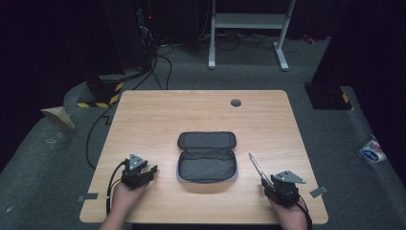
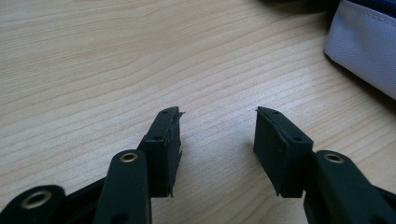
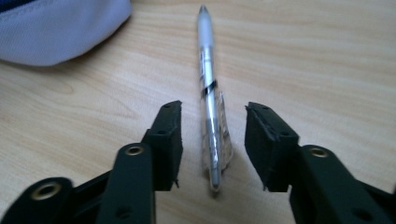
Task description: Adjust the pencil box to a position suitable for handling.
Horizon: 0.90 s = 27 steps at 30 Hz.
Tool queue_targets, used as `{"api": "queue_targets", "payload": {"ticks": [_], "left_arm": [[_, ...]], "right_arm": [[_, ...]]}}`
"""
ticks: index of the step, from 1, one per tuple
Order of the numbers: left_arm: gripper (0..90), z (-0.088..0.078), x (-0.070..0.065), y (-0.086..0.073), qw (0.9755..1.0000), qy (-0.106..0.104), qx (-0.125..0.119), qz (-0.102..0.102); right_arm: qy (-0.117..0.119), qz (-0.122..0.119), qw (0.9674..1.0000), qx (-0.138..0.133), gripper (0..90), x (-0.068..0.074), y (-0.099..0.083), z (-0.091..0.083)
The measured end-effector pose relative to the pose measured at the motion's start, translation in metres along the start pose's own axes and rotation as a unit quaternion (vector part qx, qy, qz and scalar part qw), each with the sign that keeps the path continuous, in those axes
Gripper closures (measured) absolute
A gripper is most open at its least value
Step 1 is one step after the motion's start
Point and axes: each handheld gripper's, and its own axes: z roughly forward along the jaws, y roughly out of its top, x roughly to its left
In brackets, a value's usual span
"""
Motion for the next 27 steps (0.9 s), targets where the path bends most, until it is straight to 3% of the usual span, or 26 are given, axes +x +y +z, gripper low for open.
{"api": "queue_targets", "payload": {"ticks": [3,5,10,13,23,27], "left_arm": [[50.9,0.000,0.000,0.000,1.0000,0.000,0.000,-0.001],[50.8,0.000,0.000,0.000,1.0000,0.002,-0.001,0.000],[50.9,0.000,0.000,0.000,1.0000,0.002,-0.001,0.000],[50.8,0.000,0.000,0.000,1.0000,0.002,-0.001,0.000],[50.8,0.000,0.000,0.000,1.0000,0.001,-0.001,0.000],[50.8,0.000,0.000,0.000,1.0000,0.001,-0.001,0.000]], "right_arm": [[-0.001,-0.004,0.9999,-0.017,51.6,-0.001,0.004,0.000],[-0.006,-0.023,0.9995,-0.023,49.0,-0.001,0.008,0.002],[-0.001,-0.027,0.9989,-0.039,49.0,0.000,0.022,0.006],[0.002,-0.031,0.9990,-0.033,49.1,0.003,0.031,0.013],[-0.004,-0.006,1.0000,-0.005,49.6,0.001,0.051,0.035],[-0.002,-0.014,0.9999,0.002,58.5,-0.001,0.046,0.038]]}}
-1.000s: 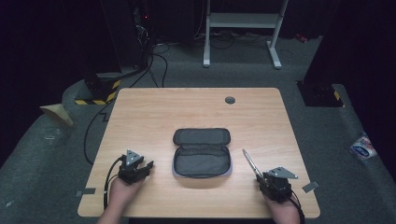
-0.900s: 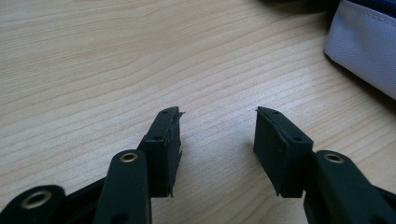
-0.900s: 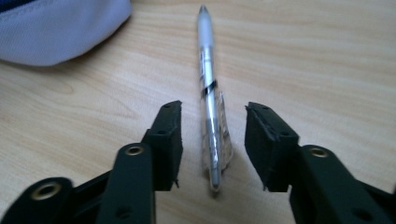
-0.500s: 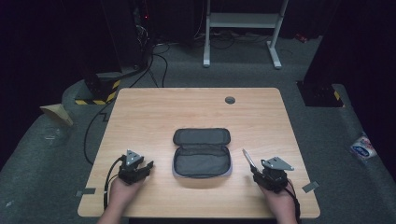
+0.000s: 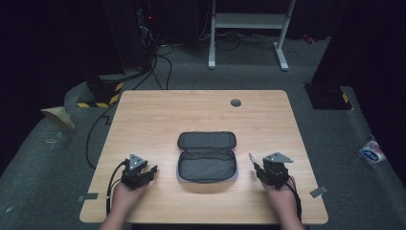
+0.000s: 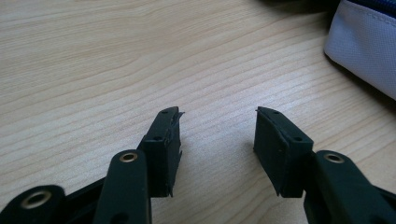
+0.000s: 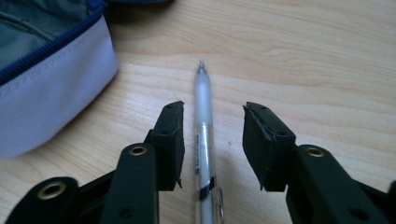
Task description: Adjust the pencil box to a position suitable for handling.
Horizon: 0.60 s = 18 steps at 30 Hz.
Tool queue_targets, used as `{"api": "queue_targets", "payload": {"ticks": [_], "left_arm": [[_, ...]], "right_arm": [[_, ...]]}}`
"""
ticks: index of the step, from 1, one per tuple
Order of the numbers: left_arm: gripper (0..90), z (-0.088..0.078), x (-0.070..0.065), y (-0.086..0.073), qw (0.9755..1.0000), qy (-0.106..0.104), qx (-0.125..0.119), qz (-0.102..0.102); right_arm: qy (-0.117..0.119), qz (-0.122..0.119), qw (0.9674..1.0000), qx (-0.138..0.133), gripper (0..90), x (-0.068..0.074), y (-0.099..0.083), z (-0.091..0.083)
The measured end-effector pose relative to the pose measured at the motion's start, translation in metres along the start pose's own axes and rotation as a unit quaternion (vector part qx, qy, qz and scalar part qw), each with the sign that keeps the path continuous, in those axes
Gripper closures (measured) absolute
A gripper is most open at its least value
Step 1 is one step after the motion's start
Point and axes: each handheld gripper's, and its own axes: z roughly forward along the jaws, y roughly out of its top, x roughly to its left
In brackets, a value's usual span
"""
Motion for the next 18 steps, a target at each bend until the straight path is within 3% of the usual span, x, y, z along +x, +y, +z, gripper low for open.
{"api": "queue_targets", "payload": {"ticks": [5,6,18], "left_arm": [[50.8,0.0000,0.0000,0.0000,1.0000,0.000,0.000,0.000],[50.7,0.0000,0.0000,0.0000,1.0000,0.000,0.000,0.000],[50.6,0.0002,0.0001,0.0001,1.0000,-0.003,0.000,0.002]], "right_arm": [[0.015,0.011,0.9998,0.004,61.7,-0.0028,-0.0049,-0.0012],[0.027,0.016,0.9995,0.010,61.5,-0.0042,-0.0052,0.0004],[0.029,0.004,0.9993,0.021,65.0,-0.0012,-0.0077,0.0065]]}}
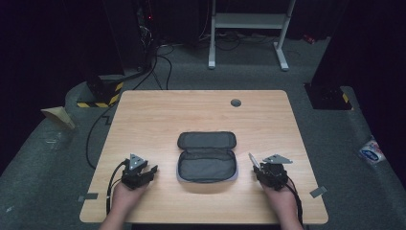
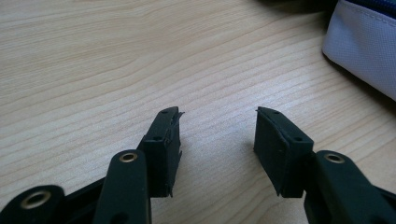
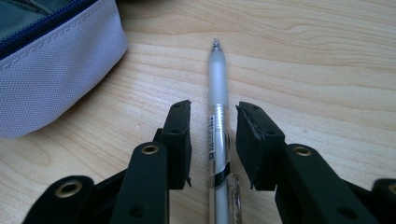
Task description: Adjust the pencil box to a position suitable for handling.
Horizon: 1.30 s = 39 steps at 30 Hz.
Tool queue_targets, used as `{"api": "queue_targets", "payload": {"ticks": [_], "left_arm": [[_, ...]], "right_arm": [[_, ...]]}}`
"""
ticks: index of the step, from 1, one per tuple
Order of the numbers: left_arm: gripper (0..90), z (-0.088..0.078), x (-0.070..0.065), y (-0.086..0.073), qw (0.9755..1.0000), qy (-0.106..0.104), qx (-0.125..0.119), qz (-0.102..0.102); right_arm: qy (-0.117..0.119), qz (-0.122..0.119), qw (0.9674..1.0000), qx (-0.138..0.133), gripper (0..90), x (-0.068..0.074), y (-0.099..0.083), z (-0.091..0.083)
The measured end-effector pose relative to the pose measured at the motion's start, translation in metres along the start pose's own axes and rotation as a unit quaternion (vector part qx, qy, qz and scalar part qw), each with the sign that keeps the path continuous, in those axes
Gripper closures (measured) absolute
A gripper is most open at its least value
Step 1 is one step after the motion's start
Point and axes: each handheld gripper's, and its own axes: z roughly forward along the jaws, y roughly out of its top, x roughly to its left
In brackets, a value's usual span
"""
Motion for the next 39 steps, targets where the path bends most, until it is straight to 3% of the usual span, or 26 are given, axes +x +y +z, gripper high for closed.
{"api": "queue_targets", "payload": {"ticks": [21,39], "left_arm": [[50.6,0.0000,-0.0001,-0.0001,1.0000,0.000,0.000,0.000],[50.6,0.0000,-0.0001,0.0000,1.0000,-0.001,0.000,-0.001]], "right_arm": [[-0.015,-0.014,0.9998,0.003,77.3,0.0036,-0.0027,0.0000],[-0.016,-0.022,0.9996,-0.002,78.4,0.0046,-0.0034,0.0004]]}}
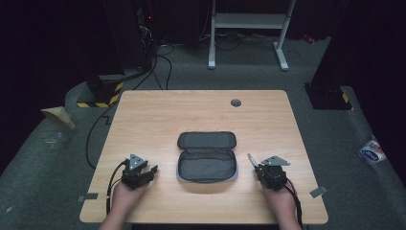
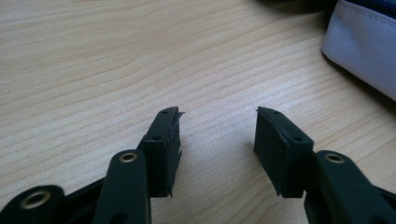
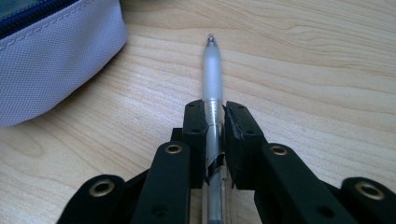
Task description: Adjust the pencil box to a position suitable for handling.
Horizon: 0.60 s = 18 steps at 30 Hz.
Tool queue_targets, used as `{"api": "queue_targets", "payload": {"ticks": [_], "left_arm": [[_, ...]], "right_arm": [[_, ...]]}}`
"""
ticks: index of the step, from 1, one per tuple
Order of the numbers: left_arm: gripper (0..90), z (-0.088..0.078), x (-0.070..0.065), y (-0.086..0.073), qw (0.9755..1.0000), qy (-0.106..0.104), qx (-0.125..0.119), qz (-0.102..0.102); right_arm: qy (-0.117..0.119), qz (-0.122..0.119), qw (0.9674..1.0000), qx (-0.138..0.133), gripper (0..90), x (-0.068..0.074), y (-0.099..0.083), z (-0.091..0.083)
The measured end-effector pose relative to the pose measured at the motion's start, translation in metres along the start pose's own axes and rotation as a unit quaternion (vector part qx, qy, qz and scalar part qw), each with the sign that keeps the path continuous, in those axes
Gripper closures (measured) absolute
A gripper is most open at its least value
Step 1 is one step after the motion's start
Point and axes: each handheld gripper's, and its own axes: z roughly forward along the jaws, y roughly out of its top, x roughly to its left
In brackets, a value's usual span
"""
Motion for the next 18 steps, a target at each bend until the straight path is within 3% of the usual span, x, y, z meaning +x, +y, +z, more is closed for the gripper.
{"api": "queue_targets", "payload": {"ticks": [18], "left_arm": [[44.2,0.000,0.000,0.000,1.0000,0.001,0.003,0.002]], "right_arm": [[0.003,-0.005,0.9996,-0.027,78.4,0.000,0.007,-0.013]]}}
